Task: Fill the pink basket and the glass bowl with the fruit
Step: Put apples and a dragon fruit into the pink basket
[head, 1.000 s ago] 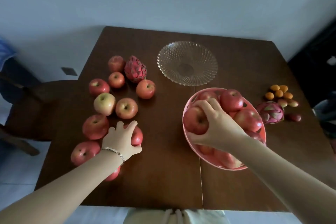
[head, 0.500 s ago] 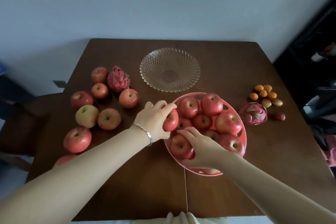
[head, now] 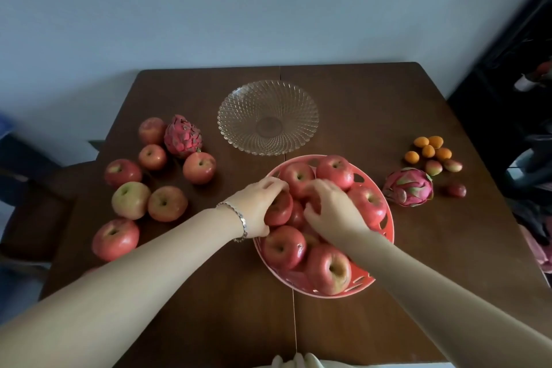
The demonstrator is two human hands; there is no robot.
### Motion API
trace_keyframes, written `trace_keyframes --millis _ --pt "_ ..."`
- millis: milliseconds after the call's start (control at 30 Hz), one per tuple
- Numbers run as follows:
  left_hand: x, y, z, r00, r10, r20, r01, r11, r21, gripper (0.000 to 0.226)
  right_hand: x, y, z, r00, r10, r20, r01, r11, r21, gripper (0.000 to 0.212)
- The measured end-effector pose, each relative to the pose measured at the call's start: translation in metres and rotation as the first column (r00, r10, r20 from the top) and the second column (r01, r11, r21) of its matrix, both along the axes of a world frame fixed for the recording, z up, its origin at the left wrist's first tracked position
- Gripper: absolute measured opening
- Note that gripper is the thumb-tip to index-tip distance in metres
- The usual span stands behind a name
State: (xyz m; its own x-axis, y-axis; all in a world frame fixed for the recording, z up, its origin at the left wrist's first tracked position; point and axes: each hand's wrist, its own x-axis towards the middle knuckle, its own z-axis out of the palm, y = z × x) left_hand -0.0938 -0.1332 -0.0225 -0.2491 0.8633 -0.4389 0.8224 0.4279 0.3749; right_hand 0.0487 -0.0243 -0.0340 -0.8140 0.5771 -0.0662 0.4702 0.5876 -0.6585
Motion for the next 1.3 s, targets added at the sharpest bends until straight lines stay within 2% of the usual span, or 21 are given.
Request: trace_keyframes --millis 67,133,200,300,433,567,733,800,900,967,1033,1067,1100,1167,1233,1300 --pt "0.004 -0.001 0.0 0.987 0.118 0.107 -0.121 0.992 0.027 0.07 -0.019 0.018 0.005 0.993 0.092 0.076 -0.105 0.979 0.177 0.045" --pt "0.009 -0.001 0.0 0.946 0.25 0.208 -0.271 0.96 0.075 0.058 -0.039 0.034 0.005 0.935 0.189 0.301 -0.272 0.925 0.265 0.065" --pt "0.016 0.002 -0.003 0.924 0.33 0.194 -0.354 0.929 0.108 0.06 -0.054 0.042 -0.001 0.84 0.219 0.496 -0.412 0.853 0.322 0.08" --pt "0.031 0.007 -0.012 0.903 0.423 0.072 -0.429 0.894 0.13 0.075 -0.063 0.046 -0.007 0.78 0.207 0.591 -0.494 0.783 0.378 0.085" --pt "0.045 0.014 -0.023 0.858 0.508 -0.075 -0.485 0.85 0.207 0.073 -0.062 0.049 -0.003 0.805 0.225 0.549 -0.497 0.762 0.416 0.078" --pt "0.046 0.015 -0.025 0.903 0.421 -0.083 -0.373 0.865 0.336 0.069 -0.056 0.044 -0.009 0.805 0.228 0.548 -0.503 0.753 0.425 0.078" --pt "0.035 0.015 -0.021 0.901 0.434 -0.003 -0.424 0.882 0.207 0.069 -0.054 0.042 -0.015 0.842 0.204 0.5 -0.451 0.773 0.446 0.077" --pt "0.035 0.017 -0.021 0.907 0.42 -0.032 -0.41 0.897 0.162 0.069 -0.05 0.043 -0.014 0.852 0.219 0.475 -0.442 0.787 0.431 0.075" --pt "0.037 0.023 -0.015 0.899 0.425 -0.11 -0.423 0.905 0.044 0.07 -0.044 0.045 -0.001 0.865 0.262 0.428 -0.417 0.85 0.322 0.067" --pt "0.038 0.028 -0.011 0.884 0.461 -0.08 -0.465 0.885 -0.034 0.071 -0.035 0.053 0.014 0.926 0.238 0.293 -0.325 0.896 0.302 0.055" --pt "0.038 0.03 -0.01 0.854 0.52 -0.015 -0.52 0.853 -0.047 0.069 -0.02 0.074 0.03 0.984 0.13 0.121 -0.163 0.93 0.33 0.049" --pt "0.039 0.03 -0.011 0.842 0.539 0.002 -0.538 0.842 -0.035 0.068 -0.009 0.089 0.035 0.991 0.073 0.109 -0.106 0.936 0.336 0.05" --pt "0.04 0.031 -0.012 0.835 0.55 0.005 -0.549 0.835 -0.022 0.067 0.004 0.106 0.039 0.984 0.025 0.176 -0.084 0.937 0.339 0.055" --pt "0.042 0.031 -0.013 0.826 0.563 -0.014 -0.563 0.826 -0.007 0.065 0.028 0.137 0.034 0.883 -0.037 0.468 -0.118 0.948 0.297 0.068" --pt "0.043 0.031 -0.014 0.822 0.568 -0.036 -0.569 0.822 0.002 0.065 0.046 0.155 0.015 0.689 -0.037 0.724 -0.167 0.964 0.207 0.081" --pt "0.044 0.031 -0.014 0.821 0.569 -0.047 -0.569 0.822 0.011 0.065 0.06 0.162 -0.013 0.555 -0.046 0.83 -0.226 0.953 0.204 0.092"
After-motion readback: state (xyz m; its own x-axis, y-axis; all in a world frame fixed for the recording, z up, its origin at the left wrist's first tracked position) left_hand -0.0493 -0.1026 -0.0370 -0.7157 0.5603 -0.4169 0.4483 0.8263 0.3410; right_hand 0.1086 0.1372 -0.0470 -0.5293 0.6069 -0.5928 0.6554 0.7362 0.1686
